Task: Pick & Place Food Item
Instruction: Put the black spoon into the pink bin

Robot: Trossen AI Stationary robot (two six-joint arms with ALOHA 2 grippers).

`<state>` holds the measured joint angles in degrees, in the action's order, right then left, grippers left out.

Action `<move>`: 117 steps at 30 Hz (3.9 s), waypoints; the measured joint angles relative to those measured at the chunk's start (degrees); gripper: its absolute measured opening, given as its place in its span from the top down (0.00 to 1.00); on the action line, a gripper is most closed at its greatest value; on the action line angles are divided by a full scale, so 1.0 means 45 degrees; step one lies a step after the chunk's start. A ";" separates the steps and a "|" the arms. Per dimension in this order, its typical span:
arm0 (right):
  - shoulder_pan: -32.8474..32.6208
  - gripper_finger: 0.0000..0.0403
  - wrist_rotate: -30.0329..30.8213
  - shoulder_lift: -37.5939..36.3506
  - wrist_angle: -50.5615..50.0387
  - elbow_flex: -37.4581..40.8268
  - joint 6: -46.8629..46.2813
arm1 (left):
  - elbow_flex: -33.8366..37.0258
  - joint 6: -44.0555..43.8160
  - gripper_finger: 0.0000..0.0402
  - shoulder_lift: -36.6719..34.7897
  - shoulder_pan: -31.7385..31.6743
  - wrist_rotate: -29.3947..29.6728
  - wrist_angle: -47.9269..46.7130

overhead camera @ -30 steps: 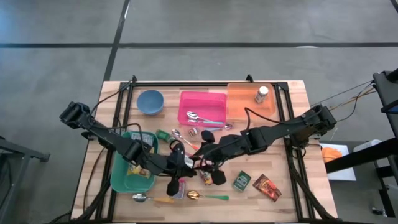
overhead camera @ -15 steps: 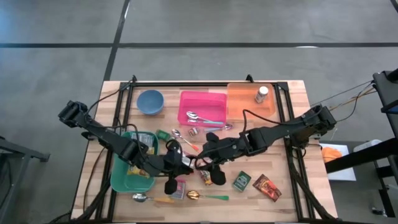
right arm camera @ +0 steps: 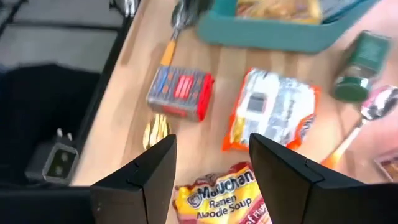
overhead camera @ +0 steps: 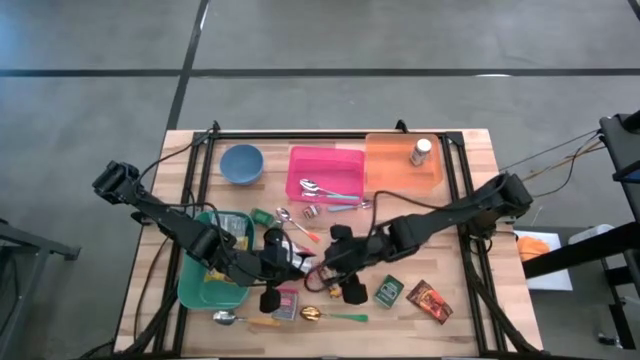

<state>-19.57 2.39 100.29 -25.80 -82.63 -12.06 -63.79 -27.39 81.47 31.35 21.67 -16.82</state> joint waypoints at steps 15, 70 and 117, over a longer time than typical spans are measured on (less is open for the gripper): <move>-0.3046 0.51 0.8676 0.0892 -0.1641 -0.1492 0.6592 | 0.0000 -0.2564 1.00 -0.1315 0.0097 -0.0419 -0.2339; -0.2330 0.86 1.3456 0.4924 0.2800 -0.6538 2.1168 | 0.0087 -0.4681 1.00 -0.1428 -0.0325 -0.4793 -0.1807; -0.2279 0.99 1.2729 0.4554 -0.0701 -0.6486 1.6597 | 0.0048 -0.4062 0.49 -0.2875 -0.0316 -0.4341 -0.1741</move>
<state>-29.83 59.68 120.78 -28.96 -111.82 62.63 -63.57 -45.67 68.54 29.93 2.14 -24.65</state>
